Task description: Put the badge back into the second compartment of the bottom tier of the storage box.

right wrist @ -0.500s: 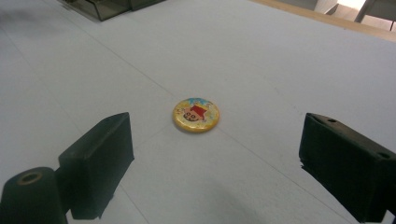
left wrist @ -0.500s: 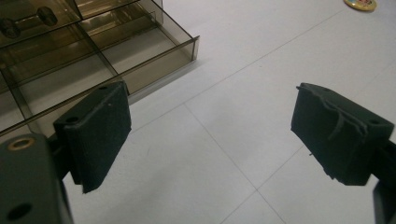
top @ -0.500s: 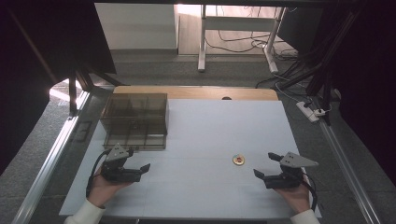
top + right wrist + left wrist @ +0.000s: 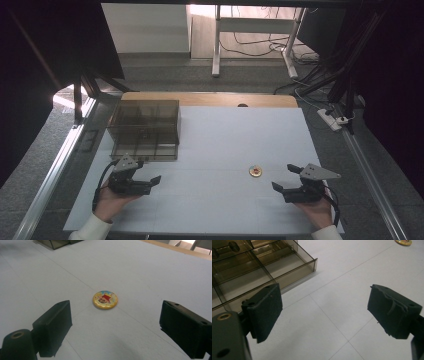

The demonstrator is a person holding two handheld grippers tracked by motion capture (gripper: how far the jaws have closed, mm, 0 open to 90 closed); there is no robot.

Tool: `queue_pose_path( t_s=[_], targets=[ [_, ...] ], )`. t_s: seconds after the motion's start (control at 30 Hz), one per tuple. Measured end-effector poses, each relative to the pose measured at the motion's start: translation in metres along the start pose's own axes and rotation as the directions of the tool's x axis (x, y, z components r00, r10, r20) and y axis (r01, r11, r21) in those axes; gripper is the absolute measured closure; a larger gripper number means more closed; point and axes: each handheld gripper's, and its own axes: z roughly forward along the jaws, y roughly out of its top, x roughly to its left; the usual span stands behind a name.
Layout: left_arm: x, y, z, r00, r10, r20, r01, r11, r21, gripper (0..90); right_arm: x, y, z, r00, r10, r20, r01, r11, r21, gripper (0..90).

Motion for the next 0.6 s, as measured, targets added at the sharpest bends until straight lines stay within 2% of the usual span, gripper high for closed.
queue_pose_path(
  t_s=[0.6],
  targets=[
    [-0.0001, 0.0007, 0.0009, 1.0, 0.003, -0.008, -0.003, 1.0, 0.005, 12.7, 0.0025, 0.0023, 0.002, 1.0, 0.002, -0.004, -0.002, 0.9999, 0.012, 11.1]
  ],
)
